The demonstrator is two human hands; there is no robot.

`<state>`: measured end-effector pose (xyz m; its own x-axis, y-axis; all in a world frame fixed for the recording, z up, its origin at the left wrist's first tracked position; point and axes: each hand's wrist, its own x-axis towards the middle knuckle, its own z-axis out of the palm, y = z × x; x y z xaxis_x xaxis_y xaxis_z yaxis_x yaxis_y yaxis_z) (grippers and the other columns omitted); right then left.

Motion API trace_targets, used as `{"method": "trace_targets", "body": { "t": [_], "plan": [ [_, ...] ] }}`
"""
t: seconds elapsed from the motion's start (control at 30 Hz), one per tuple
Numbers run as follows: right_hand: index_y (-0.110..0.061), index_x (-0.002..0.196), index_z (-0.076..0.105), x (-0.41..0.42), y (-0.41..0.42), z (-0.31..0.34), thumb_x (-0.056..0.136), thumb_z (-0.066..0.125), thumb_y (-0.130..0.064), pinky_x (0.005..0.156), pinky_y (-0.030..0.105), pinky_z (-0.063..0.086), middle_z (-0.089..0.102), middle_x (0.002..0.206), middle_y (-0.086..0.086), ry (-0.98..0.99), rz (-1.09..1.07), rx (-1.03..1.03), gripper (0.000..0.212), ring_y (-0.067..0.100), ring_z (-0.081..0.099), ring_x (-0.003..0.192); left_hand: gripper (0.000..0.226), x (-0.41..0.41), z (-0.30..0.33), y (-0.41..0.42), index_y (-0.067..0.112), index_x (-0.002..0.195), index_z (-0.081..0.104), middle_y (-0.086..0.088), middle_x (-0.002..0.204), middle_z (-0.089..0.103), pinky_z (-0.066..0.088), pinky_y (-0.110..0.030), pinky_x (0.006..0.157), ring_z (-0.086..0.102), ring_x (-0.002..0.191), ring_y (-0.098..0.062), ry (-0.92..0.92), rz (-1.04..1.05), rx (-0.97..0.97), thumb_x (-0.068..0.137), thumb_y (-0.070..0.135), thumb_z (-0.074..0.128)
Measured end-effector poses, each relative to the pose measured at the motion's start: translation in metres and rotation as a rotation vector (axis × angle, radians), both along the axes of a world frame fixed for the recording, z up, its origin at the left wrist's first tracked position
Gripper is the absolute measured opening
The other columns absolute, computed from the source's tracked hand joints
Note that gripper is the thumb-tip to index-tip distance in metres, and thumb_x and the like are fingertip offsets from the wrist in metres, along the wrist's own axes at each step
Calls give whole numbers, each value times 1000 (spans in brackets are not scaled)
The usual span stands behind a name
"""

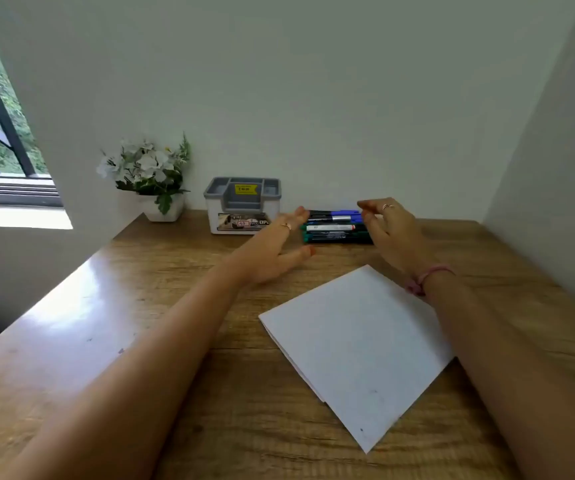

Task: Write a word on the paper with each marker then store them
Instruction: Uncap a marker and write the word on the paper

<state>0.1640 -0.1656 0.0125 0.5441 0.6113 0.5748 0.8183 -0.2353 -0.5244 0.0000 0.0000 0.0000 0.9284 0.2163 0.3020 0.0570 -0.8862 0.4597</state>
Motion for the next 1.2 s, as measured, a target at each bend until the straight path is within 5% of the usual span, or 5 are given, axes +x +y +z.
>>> {"method": "trace_targets", "body": {
  "t": [0.13,0.27,0.53,0.77,1.2],
  "plan": [
    [-10,123,57,9,0,-12,97,43,-16,86,29,42,58,118,10,-87,-33,-195,31,24,56,105,48,4,-3,-3,30,136,44,3,141,44,39,-24,101,42,124,-6,98,-84,-98,90,42,54],
    [-10,121,59,17,0,-13,96,43,-11,86,31,41,58,117,12,-92,-55,-189,30,25,55,104,29,2,-2,-8,41,118,56,10,132,52,35,-15,95,45,120,-1,168,-176,-200,89,38,57],
    [-16,120,61,34,10,-19,95,43,-14,75,29,39,59,119,8,-97,-63,-310,31,15,51,83,38,0,1,-12,48,126,50,12,151,27,19,-28,109,23,137,-6,401,-264,-93,88,43,56],
    [-30,133,49,39,15,-27,97,35,-17,99,48,40,51,136,2,-164,-66,-544,41,23,46,124,46,-2,-1,-17,50,134,39,6,157,10,8,-30,108,8,142,-14,471,-287,52,90,46,52],
    [-21,118,61,30,31,-4,95,46,-36,90,39,47,53,118,11,-381,-125,-786,31,25,52,105,51,2,-11,-24,54,124,46,17,151,24,14,-50,113,16,139,-11,314,-249,128,75,67,50]
  ]
}}
